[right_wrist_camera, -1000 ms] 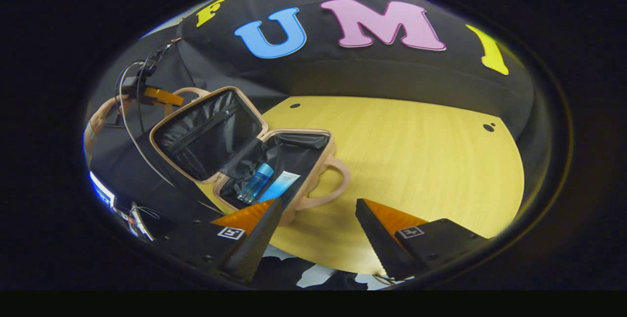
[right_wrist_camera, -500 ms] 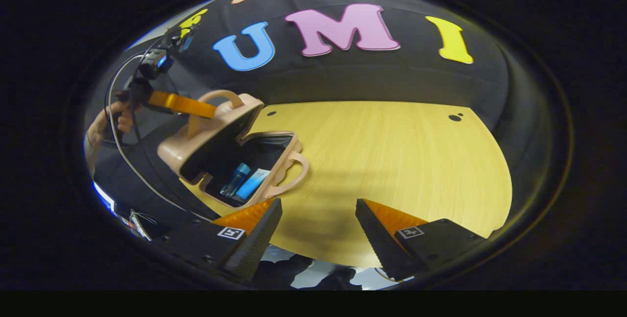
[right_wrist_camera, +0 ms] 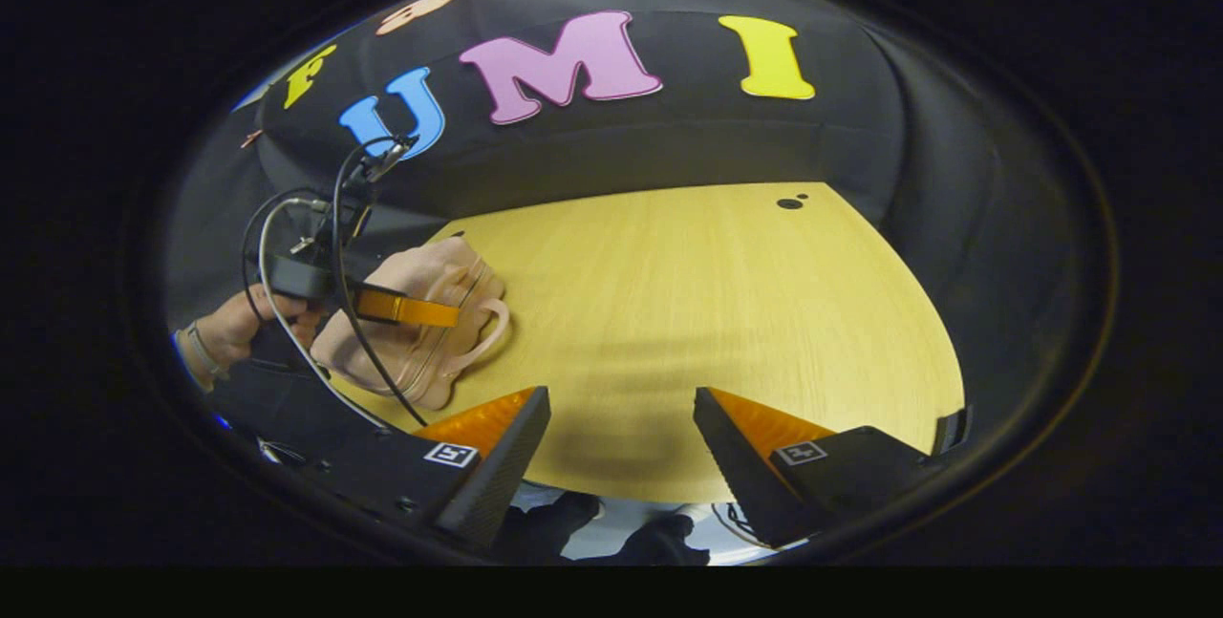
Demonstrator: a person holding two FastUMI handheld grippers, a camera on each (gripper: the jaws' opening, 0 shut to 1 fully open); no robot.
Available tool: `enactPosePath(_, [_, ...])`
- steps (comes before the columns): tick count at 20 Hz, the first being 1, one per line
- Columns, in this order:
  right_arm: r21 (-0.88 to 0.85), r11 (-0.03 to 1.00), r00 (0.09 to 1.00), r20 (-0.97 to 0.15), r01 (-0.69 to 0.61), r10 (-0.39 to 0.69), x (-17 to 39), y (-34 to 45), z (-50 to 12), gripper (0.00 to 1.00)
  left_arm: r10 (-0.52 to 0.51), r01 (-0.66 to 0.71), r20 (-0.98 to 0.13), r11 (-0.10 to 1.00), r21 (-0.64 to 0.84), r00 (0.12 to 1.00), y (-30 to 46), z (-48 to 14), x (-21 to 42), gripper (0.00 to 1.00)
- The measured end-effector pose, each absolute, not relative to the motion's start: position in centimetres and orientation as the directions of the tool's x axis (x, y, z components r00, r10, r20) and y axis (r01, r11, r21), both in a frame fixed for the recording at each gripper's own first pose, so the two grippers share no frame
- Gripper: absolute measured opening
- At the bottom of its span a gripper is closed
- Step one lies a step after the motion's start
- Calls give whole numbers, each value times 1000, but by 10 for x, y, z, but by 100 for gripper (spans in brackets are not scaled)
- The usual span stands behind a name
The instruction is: First open the suitcase, pack the skin care products into it, and then close the suitcase.
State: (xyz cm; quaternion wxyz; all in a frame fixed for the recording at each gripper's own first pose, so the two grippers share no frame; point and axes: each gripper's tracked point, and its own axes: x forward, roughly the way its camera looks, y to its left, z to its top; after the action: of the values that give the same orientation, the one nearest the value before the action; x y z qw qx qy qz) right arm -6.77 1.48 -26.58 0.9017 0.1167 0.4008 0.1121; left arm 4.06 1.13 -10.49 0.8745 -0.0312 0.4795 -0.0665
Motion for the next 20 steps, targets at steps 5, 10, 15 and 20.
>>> enactPosePath(5, [291, 951, 678, -678, -108, 285, -59, -1, -260, 97, -136, 46, -799, 990, -134, 586, -6, -98, 38, 62])
enactPosePath(10, [251, 954, 744, -604, -163, 286, -30, -2, -228, 97, -92, -23, -686, 987, -158, 722, -26, -49, 42, 96])
enactPosePath(15, [199, 952, 809, -503, -234, 304, -1, 11, -178, 98, -62, 14, -561, 996, -89, 826, -29, 27, 38, 97])
enactPosePath(20, [132, 947, 873, -366, -293, 321, 29, 26, -112, 97, -40, 27, -411, 999, -38, 911, -20, 119, 30, 97])
